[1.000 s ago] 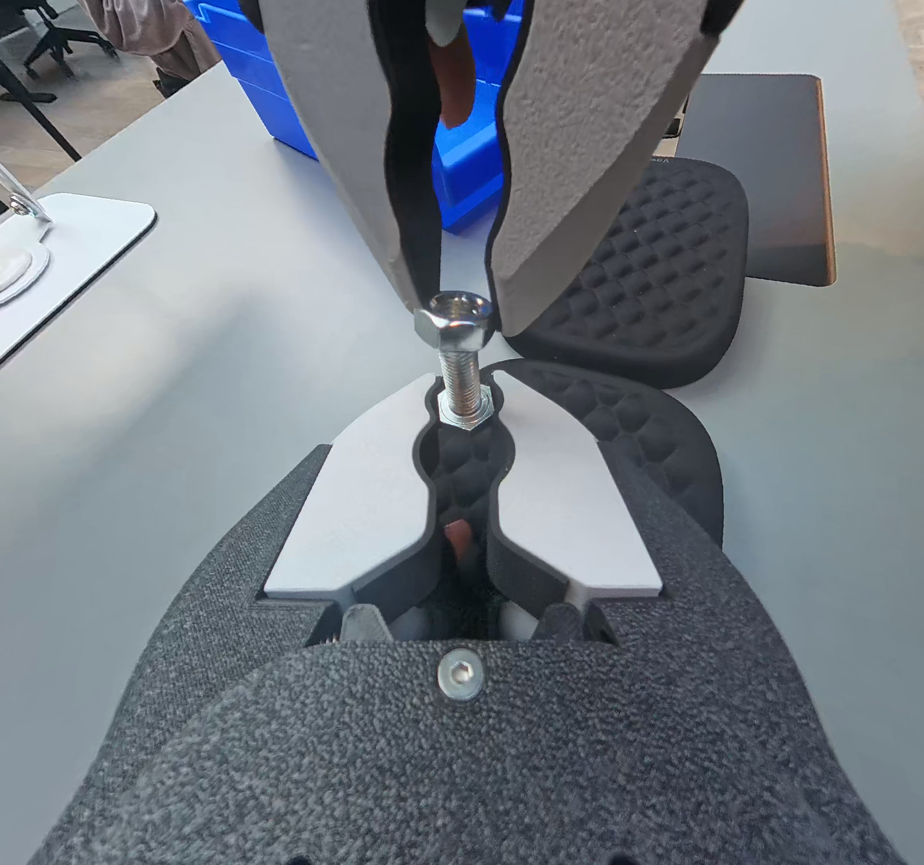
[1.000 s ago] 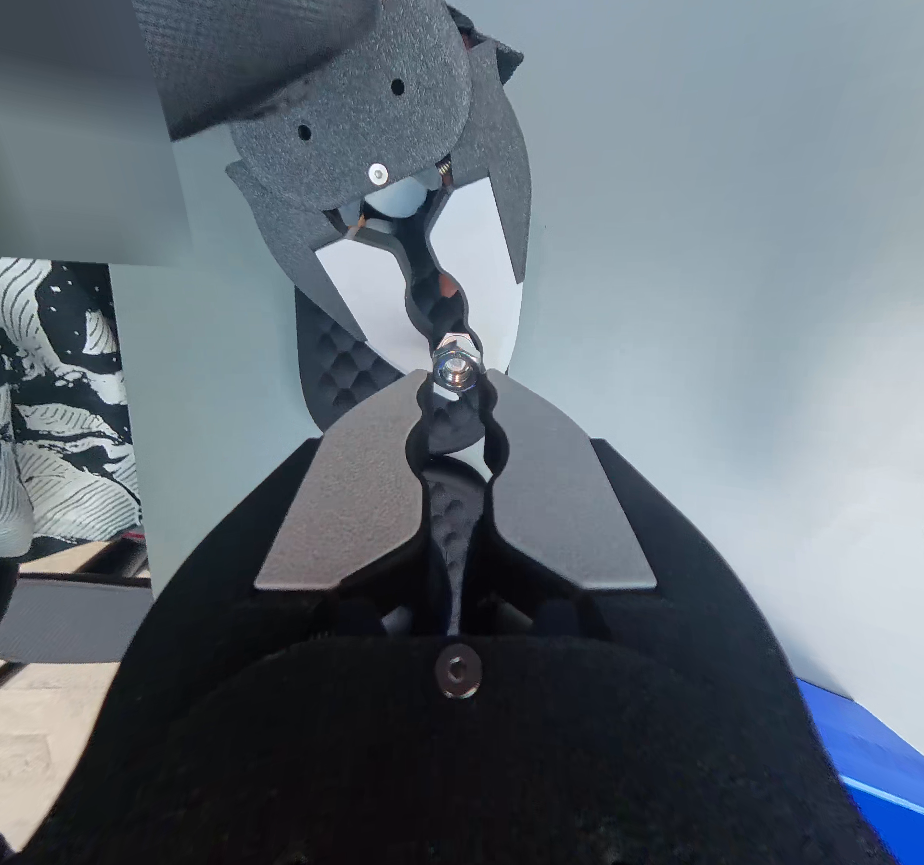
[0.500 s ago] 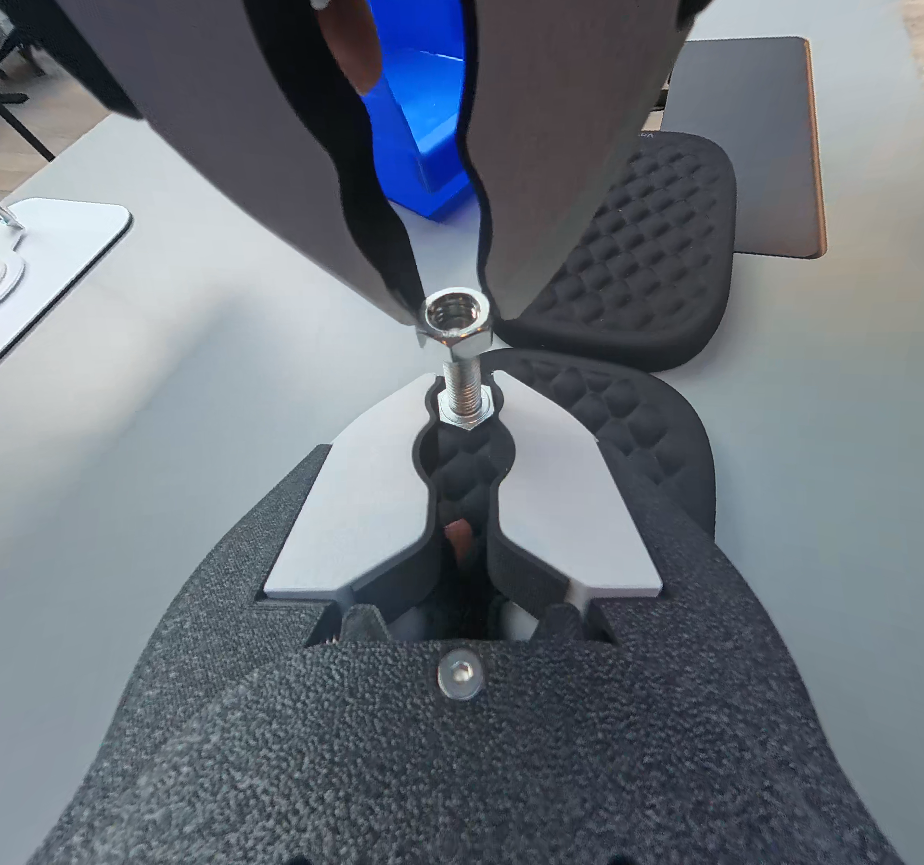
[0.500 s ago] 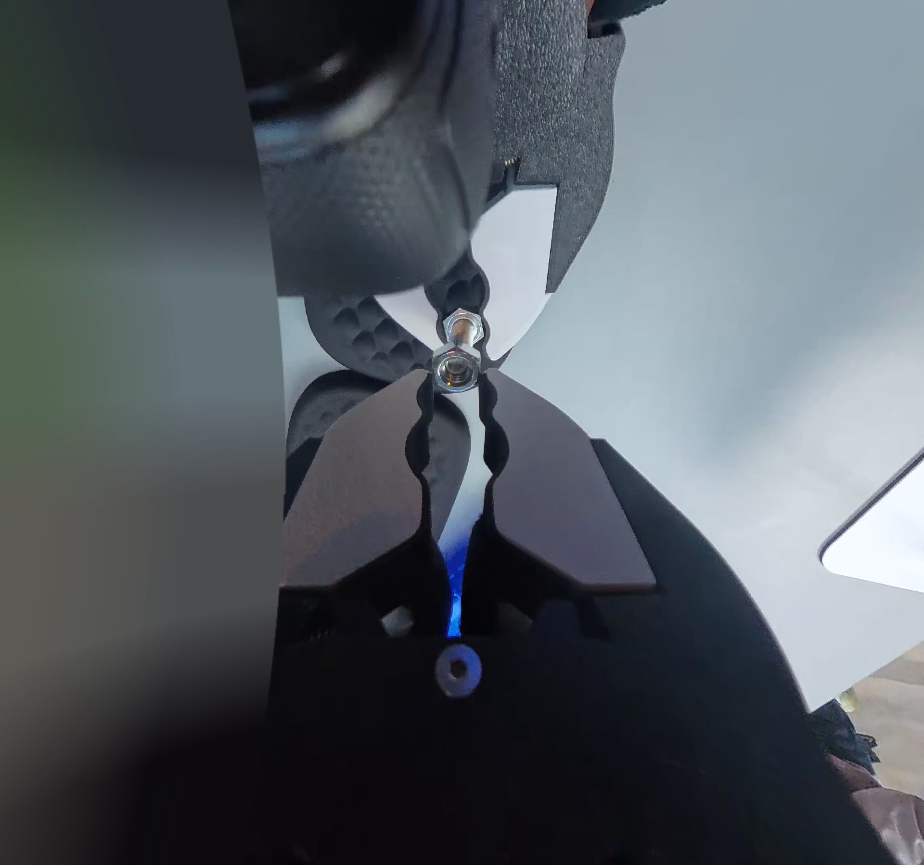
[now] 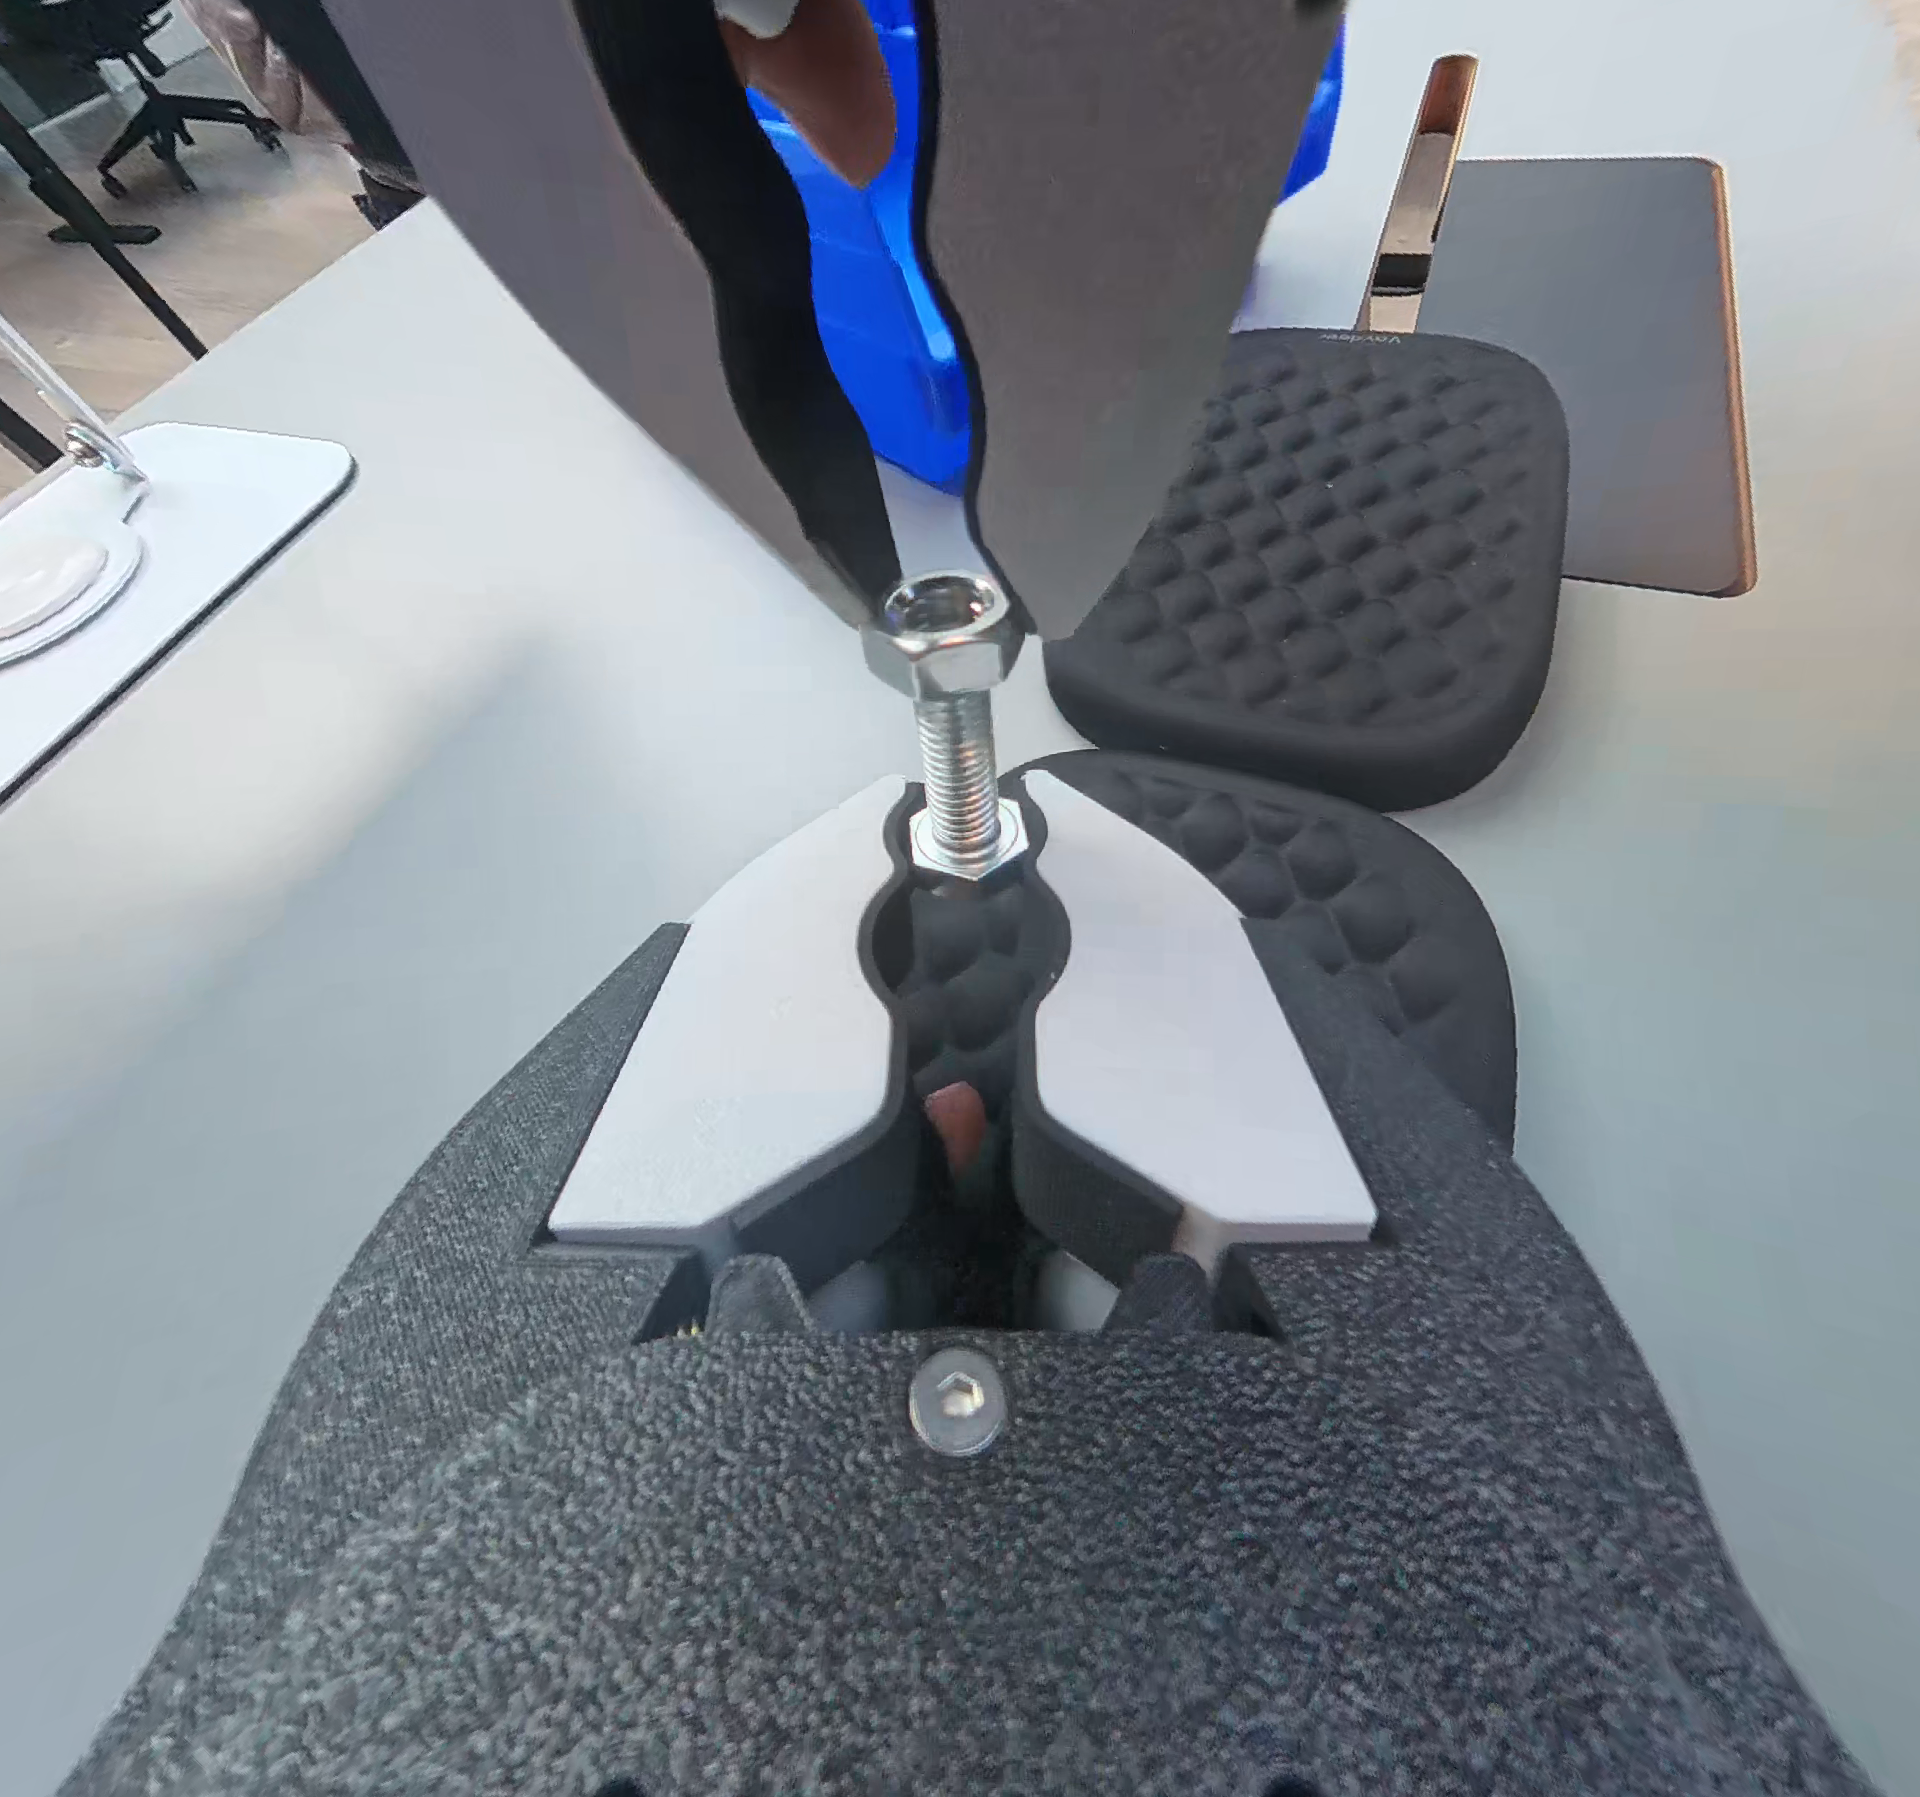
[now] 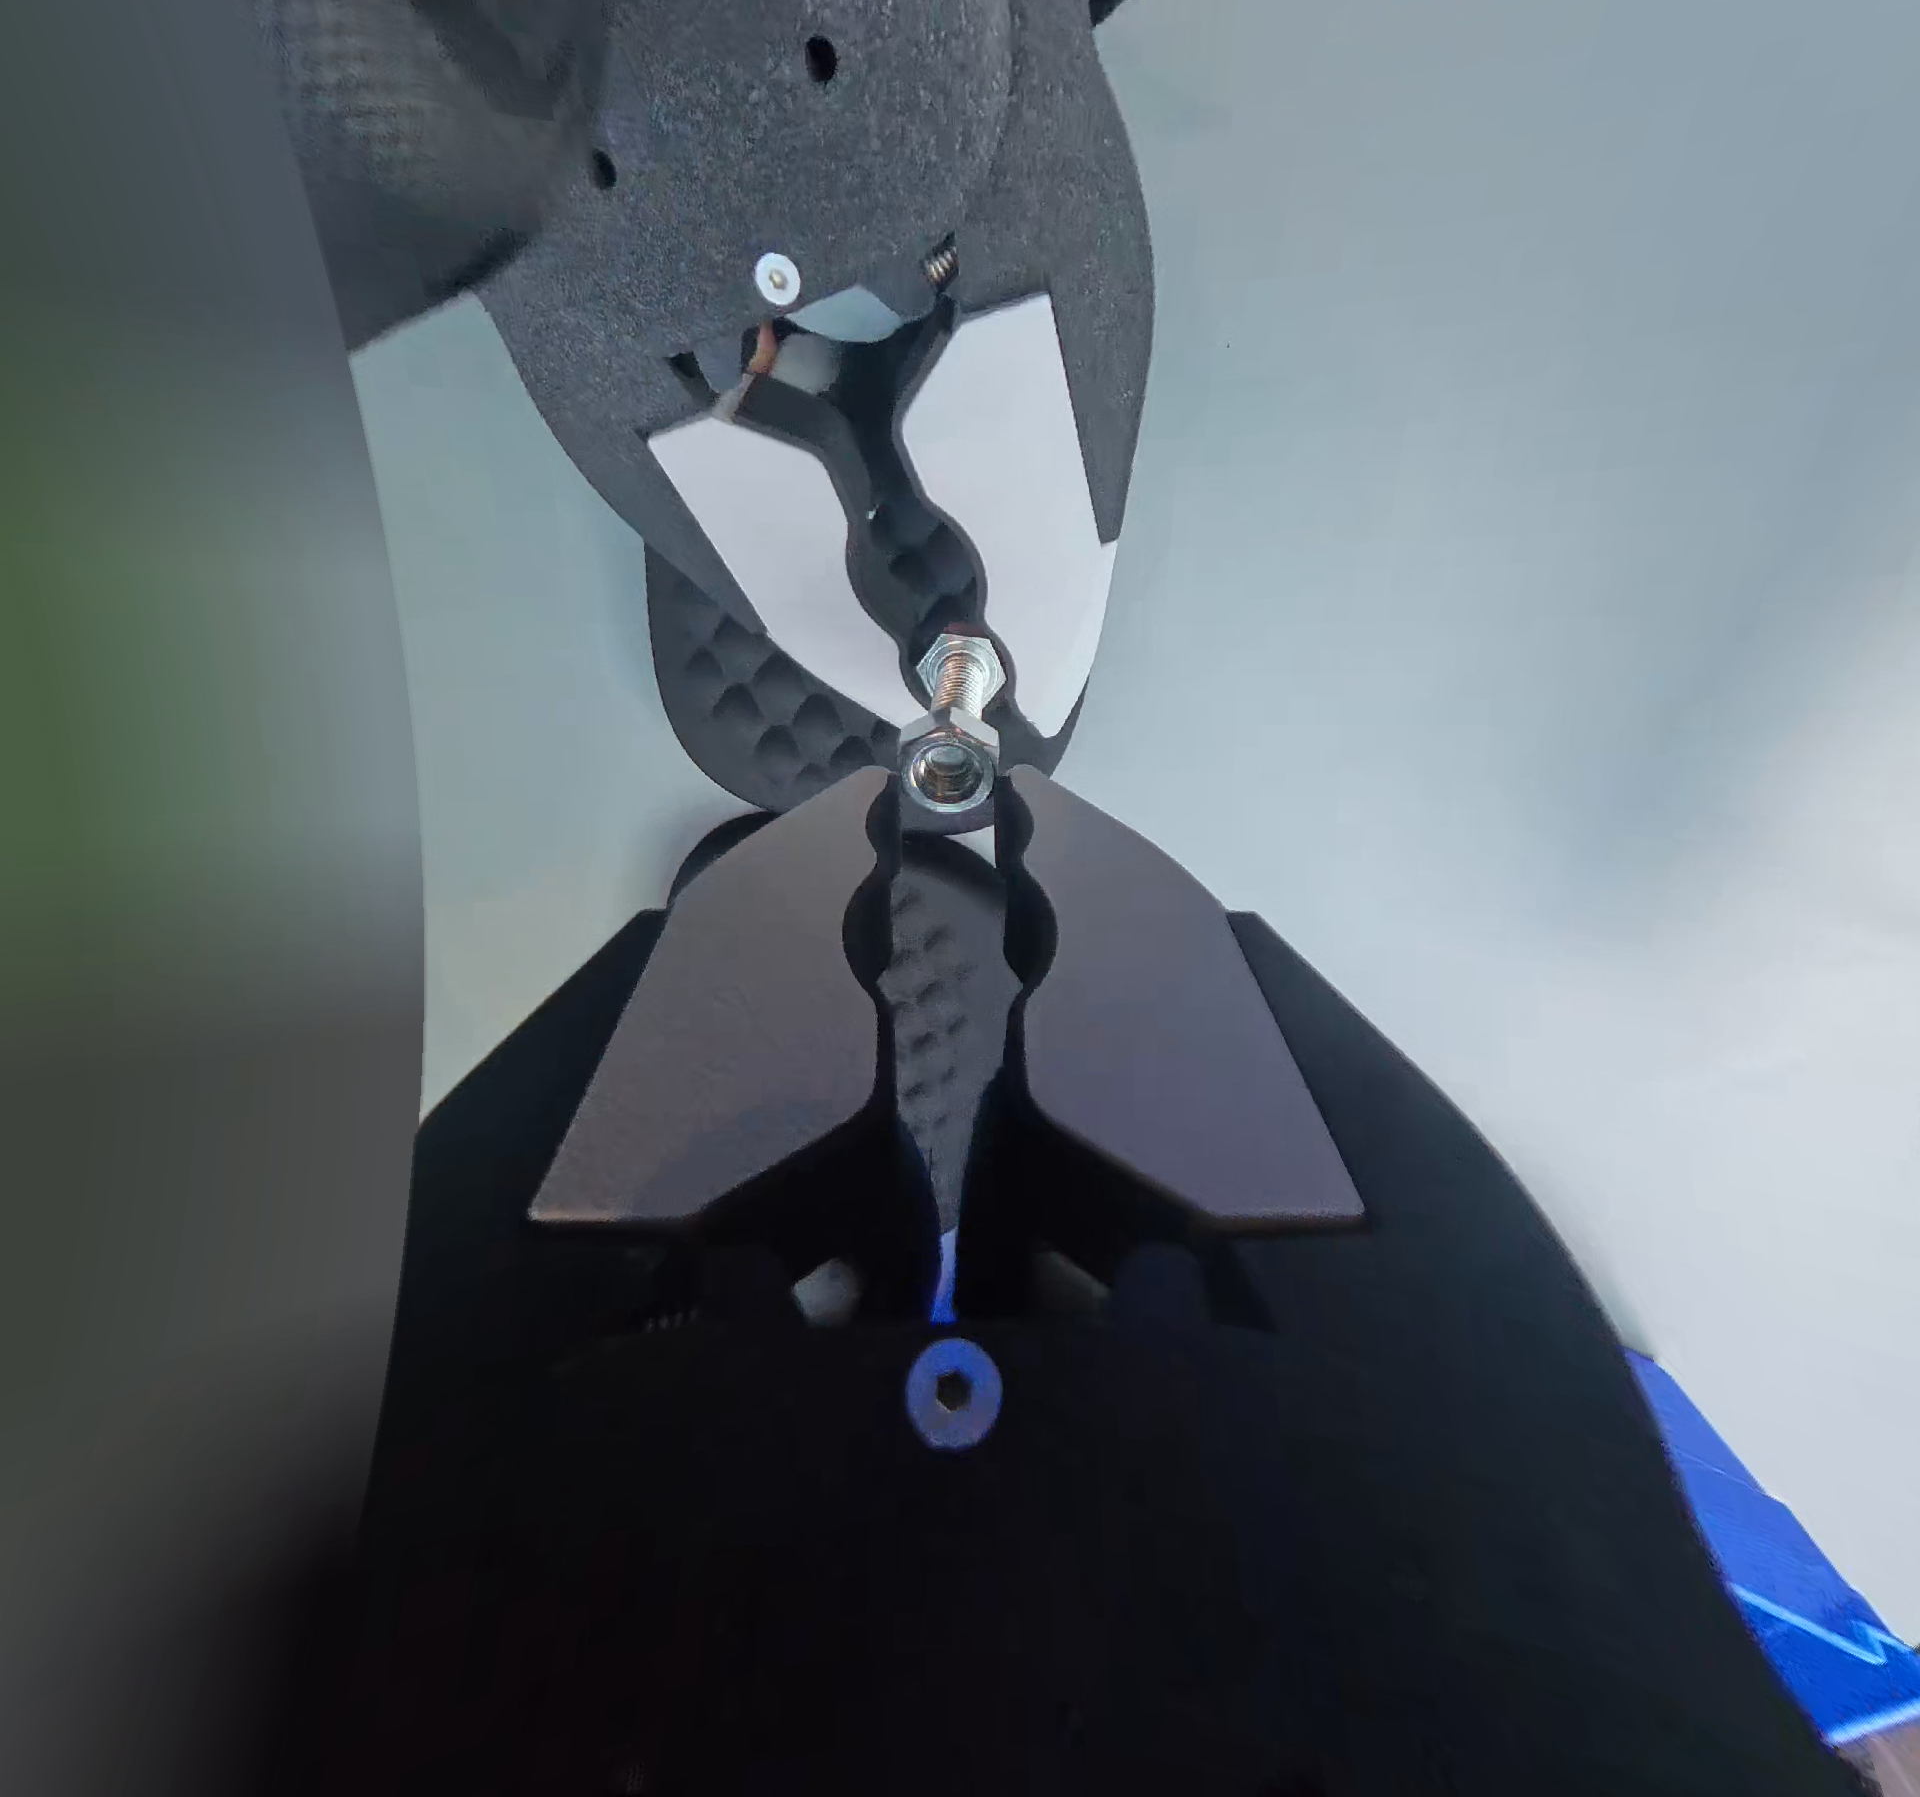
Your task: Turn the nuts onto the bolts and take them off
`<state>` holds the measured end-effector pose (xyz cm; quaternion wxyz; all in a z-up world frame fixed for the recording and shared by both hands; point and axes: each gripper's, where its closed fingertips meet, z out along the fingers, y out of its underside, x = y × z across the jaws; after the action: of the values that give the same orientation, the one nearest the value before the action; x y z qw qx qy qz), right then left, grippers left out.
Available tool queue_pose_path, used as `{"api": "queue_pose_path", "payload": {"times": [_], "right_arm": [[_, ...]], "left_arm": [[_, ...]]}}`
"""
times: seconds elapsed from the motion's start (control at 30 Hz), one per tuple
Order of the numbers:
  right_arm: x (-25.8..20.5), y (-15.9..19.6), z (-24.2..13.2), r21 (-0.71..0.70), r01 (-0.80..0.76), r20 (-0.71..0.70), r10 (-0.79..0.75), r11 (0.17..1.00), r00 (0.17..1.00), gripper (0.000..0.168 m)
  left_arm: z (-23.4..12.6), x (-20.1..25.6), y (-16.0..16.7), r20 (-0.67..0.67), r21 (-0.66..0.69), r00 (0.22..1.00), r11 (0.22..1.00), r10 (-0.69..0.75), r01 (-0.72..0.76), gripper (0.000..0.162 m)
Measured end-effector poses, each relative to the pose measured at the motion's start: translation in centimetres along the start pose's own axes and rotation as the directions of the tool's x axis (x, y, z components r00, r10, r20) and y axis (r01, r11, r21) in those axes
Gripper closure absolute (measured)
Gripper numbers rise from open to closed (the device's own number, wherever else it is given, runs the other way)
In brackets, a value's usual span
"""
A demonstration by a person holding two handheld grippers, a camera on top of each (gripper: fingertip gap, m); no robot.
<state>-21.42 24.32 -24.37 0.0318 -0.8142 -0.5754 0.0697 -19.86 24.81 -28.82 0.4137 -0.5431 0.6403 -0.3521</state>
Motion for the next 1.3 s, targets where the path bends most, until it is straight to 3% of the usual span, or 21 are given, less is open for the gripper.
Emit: {"api": "queue_pose_path", "payload": {"times": [0.33, 0.37, 0.47, 0.6, 0.67, 0.77, 0.87, 0.93, 1.03, 1.3], "right_arm": [[0.1, -0.3, 0.0, 0.089, -0.212, 0.067, 0.207, 0.973, 0.976, 0.152], [0.0, -0.6, -0.2, 0.107, -0.217, 0.071, 0.21, 0.97, 0.975, 0.145], [0.0, -0.7, -0.7, 0.129, -0.158, 0.048, 0.153, 0.979, 0.987, 0.134], [-0.1, -0.8, -1.2, 0.167, 0.08, -0.024, -0.077, 0.983, 0.997, 0.12], [-0.2, -1.0, -1.5, 0.23, 0.216, -0.072, -0.205, 0.949, 0.976, 0.118], [-1.1, -2.2, -2.4, 0.424, 0.226, -0.077, -0.213, 0.877, 0.974, 0.111], [-1.8, -4.1, -3.8, 0.698, 0.144, -0.067, -0.137, 0.701, 0.988, 0.1], [-1.6, -4.5, -3.9, 0.797, 0.129, -0.098, -0.084, 0.591, 0.992, 0.099], [-1.7, -4.4, -2.8, 0.847, 0.11, -0.097, -0.052, 0.52, 0.994, 0.101], [-1.9, -4.0, -2.1, 0.886, 0.056, -0.055, -0.015, 0.461, 0.998, 0.109]], "left_arm": [[0.1, -0.3, 0.2, 0.021, -0.008, 1.0, 1.0, -0.005, 0.005, 0.146], [0.1, -0.3, 0.1, 0.02, -0.005, 1.0, 1.0, -0.008, 0.008, 0.146], [0.0, -0.2, 0.0, 0.013, 0.002, 1.0, 1.0, -0.005, 0.005, 0.146], [-0.4, 0.0, -0.5, -0.028, 0.049, 0.999, 0.999, -0.019, 0.021, 0.146], [-0.8, 0.3, -1.2, -0.071, 0.095, 0.997, 0.994, -0.038, 0.045, 0.146], [-1.5, 0.3, -2.2, -0.119, 0.168, 0.99, 0.981, -0.08, 0.1, 0.146], [-1.8, 0.0, -2.5, -0.129, 0.191, 0.986, 0.973, -0.103, 0.126, 0.146], [-1.7, 0.0, -2.3, -0.128, 0.185, 0.987, 0.975, -0.1, 0.123, 0.146], [-1.5, 0.2, -2.2, -0.129, 0.175, 0.987, 0.978, -0.092, 0.114, 0.146], [-1.5, 0.0, -2.1, -0.124, 0.171, 0.987, 0.978, -0.102, 0.123, 0.146]]}}
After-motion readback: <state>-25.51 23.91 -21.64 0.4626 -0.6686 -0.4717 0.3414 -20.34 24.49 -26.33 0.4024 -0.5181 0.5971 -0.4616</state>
